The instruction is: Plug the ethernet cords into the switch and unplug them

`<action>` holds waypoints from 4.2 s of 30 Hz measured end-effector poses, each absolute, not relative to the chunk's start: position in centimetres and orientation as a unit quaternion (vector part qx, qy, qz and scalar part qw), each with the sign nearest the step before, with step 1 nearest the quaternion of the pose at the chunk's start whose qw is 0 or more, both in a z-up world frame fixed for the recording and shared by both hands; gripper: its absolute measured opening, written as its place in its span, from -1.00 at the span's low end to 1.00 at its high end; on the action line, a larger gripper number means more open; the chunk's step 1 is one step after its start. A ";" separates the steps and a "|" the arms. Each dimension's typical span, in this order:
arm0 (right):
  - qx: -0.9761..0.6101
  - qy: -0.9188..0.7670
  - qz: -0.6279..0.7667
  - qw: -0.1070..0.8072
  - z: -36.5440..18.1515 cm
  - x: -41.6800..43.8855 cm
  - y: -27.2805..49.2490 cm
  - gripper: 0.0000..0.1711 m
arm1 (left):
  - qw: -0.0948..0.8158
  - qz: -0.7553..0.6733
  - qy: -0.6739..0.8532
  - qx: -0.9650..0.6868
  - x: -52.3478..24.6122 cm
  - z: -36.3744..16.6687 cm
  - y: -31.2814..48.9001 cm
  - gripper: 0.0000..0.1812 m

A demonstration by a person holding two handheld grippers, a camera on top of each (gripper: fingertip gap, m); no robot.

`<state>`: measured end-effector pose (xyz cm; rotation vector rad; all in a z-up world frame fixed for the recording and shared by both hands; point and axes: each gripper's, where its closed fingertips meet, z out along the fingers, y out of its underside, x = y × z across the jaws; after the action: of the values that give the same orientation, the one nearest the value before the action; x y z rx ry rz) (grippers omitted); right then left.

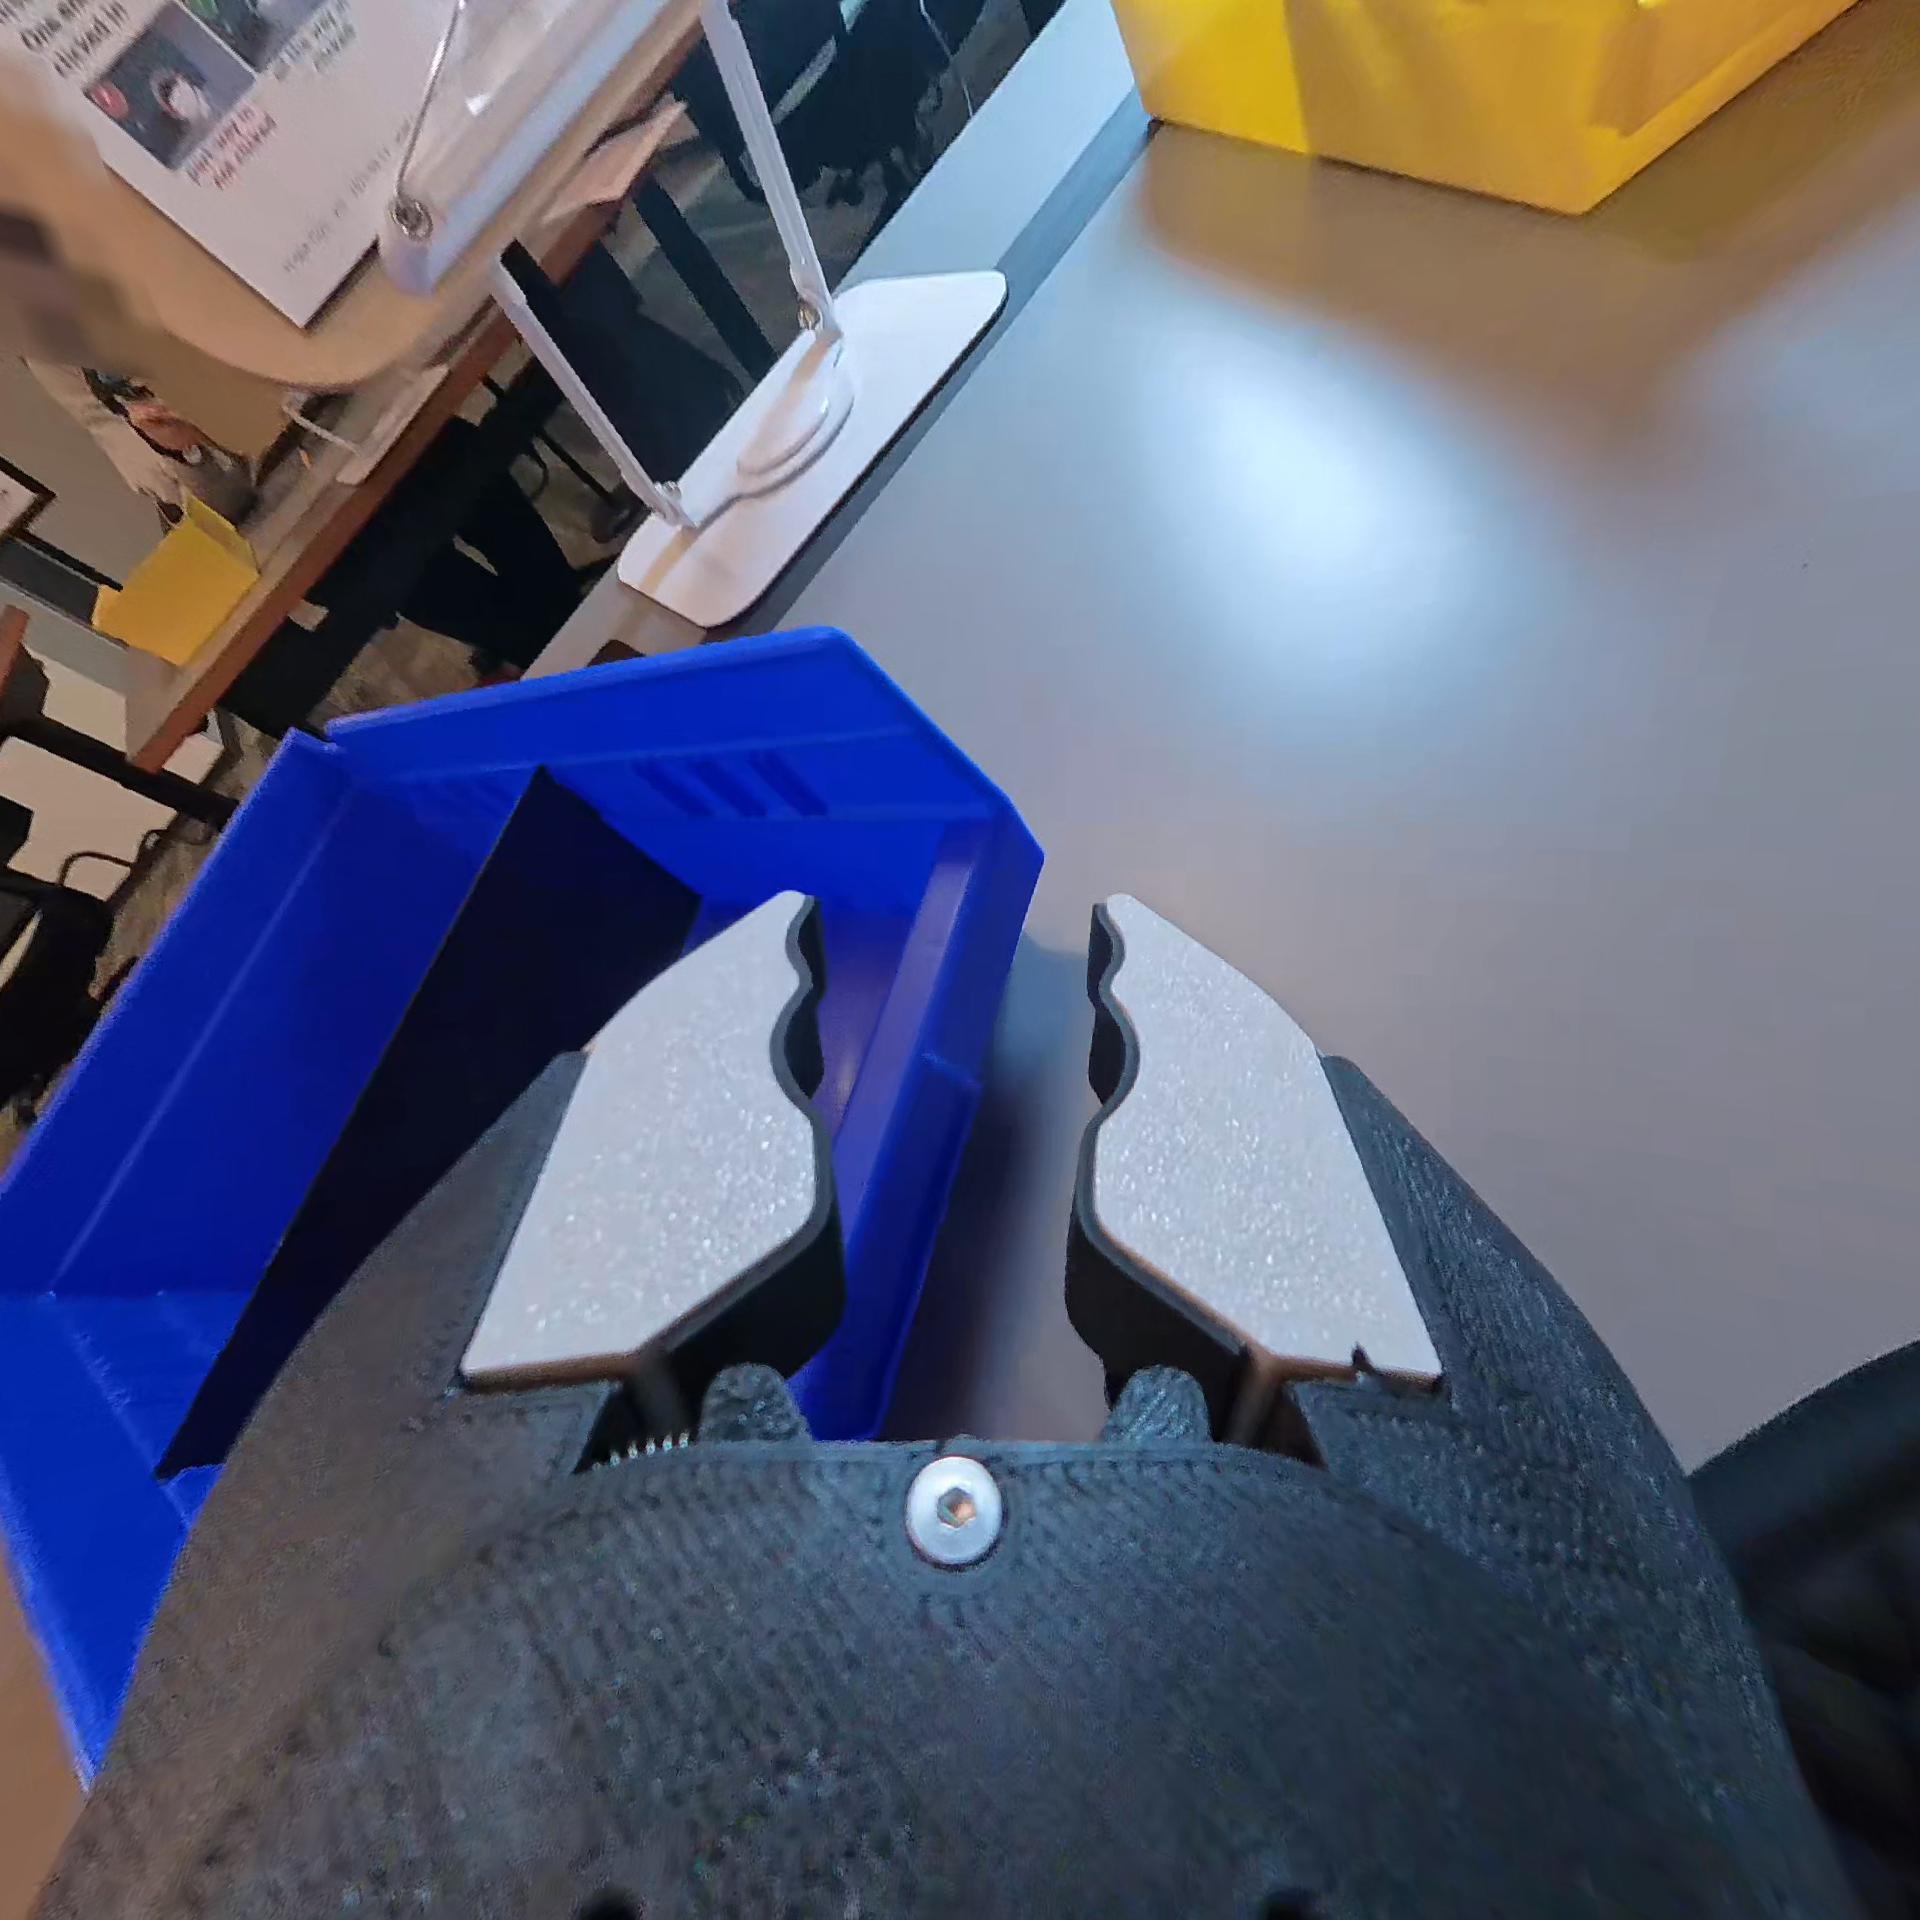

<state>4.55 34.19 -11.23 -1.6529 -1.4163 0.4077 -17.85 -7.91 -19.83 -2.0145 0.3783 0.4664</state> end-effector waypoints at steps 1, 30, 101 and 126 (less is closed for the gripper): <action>-0.680 -0.573 0.145 0.434 -12.4 4.0 36.1 -0.70 | 0.501 0.198 0.162 -0.827 -17.7 -19.8 -7.9 -0.47; -0.568 -0.647 0.188 0.473 -7.7 0.0 29.7 -0.72 | 0.512 0.171 0.171 -0.824 -17.1 -20.3 -9.4 -0.48; -0.577 -0.503 0.181 0.618 -11.3 17.4 5.4 -0.82 | 0.669 0.058 0.127 -0.730 2.1 -8.2 -3.7 -0.80; -0.441 -0.647 0.401 0.475 -11.9 -18.8 -17.2 -0.83 | 0.631 0.248 -0.131 -0.723 -25.4 -13.1 -34.0 -0.80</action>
<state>-18.77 -17.21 -11.93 -1.0787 -1.5828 0.9818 -25.39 -33.97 -13.11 -1.6561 -0.3010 0.5686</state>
